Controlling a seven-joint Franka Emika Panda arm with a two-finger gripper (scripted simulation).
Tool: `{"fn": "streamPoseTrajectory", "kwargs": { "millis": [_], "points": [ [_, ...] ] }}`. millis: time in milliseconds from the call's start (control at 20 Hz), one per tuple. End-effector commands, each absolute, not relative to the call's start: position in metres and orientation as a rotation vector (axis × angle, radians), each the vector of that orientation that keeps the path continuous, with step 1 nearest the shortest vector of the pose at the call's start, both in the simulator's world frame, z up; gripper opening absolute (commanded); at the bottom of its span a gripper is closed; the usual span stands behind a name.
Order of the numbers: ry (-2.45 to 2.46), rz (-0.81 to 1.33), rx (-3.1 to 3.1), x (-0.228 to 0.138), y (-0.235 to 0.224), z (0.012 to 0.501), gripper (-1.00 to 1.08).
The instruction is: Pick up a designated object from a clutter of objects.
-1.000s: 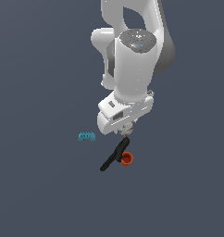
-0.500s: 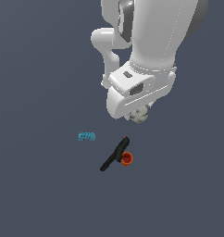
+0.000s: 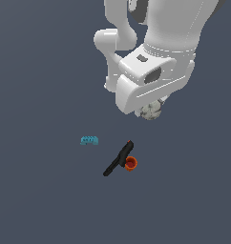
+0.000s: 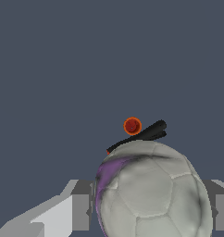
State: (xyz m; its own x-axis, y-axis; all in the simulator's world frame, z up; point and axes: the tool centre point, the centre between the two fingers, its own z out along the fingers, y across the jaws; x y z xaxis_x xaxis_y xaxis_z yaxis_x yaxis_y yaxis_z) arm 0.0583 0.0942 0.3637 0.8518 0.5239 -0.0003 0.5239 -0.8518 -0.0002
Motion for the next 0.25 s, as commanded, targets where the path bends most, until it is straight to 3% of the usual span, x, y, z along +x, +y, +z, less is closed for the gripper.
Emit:
{"fn": "streamPoseTrajectory", "kwargs": {
  "millis": [0, 200],
  "points": [
    [-0.855, 0.000, -3.023, 0.0590, 0.0948, 0.3662, -1.00],
    [-0.855, 0.000, -3.023, 0.0592, 0.0940, 0.3639, -1.00]
  ]
}}
